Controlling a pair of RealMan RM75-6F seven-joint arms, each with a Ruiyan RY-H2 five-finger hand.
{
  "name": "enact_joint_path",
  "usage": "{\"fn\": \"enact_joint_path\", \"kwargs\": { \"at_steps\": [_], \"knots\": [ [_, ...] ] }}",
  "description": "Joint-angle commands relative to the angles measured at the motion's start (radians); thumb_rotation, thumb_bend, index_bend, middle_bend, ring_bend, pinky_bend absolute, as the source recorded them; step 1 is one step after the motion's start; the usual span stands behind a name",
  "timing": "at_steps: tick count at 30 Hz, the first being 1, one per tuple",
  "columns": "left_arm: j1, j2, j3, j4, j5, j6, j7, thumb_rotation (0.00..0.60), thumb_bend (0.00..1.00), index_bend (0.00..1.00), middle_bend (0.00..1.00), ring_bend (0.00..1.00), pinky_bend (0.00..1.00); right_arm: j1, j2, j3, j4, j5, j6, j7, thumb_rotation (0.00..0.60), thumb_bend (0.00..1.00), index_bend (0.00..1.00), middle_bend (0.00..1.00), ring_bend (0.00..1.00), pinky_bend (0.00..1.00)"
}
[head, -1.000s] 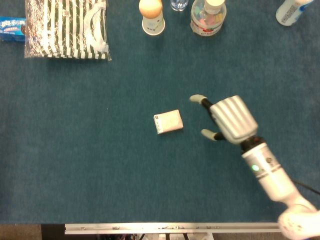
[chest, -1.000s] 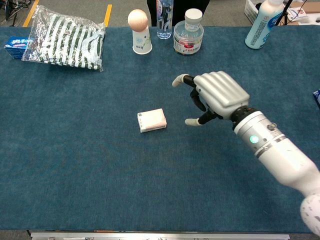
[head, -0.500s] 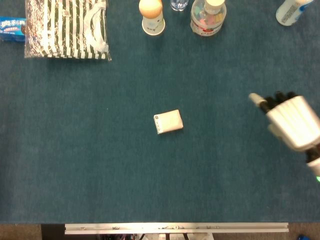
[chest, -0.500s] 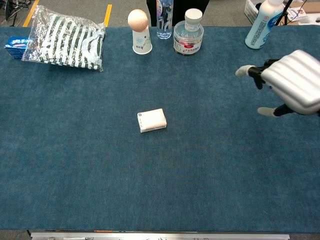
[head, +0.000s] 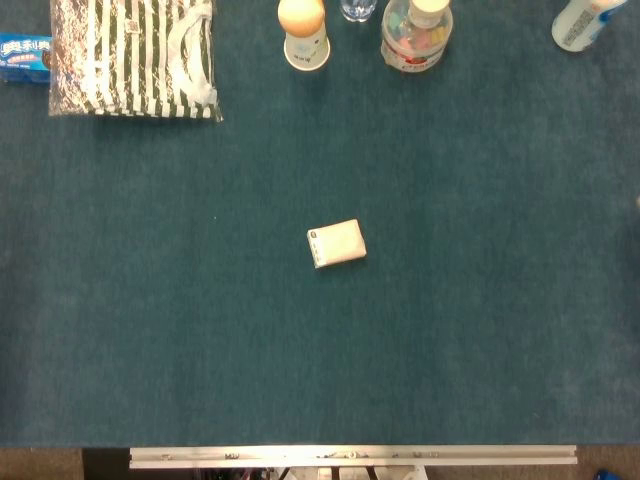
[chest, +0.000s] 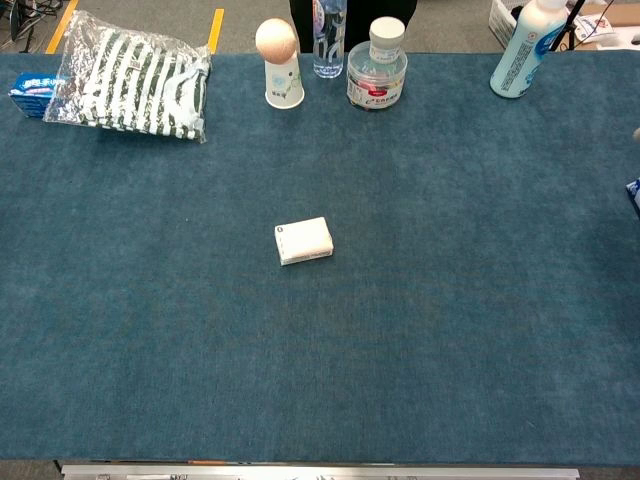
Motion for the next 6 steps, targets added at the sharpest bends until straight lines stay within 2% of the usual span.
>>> {"fn": "enact_joint_path", "kwargs": {
  "at_steps": [1,6],
  "knots": [
    [-0.002,-0.003,0.001,0.002,-0.001,-0.003,0.002,0.6,0.01,0.61,0.58,0.39,0.5,-0.04,0.028,0.006,0.014,0.012,0.036,0.024,0.6,0.0,0.31,0.44,0.32,0.38],
    [-0.004,-0.009,0.005,-0.001,0.006,-0.005,0.004,0.6,0.0,0.61,0.58,0.39,0.5,-0.084,0.056,0.023,0.021,0.053,0.052,0.074,0.6,0.0,0.31,0.44,0.32,0.38]
  ]
}}
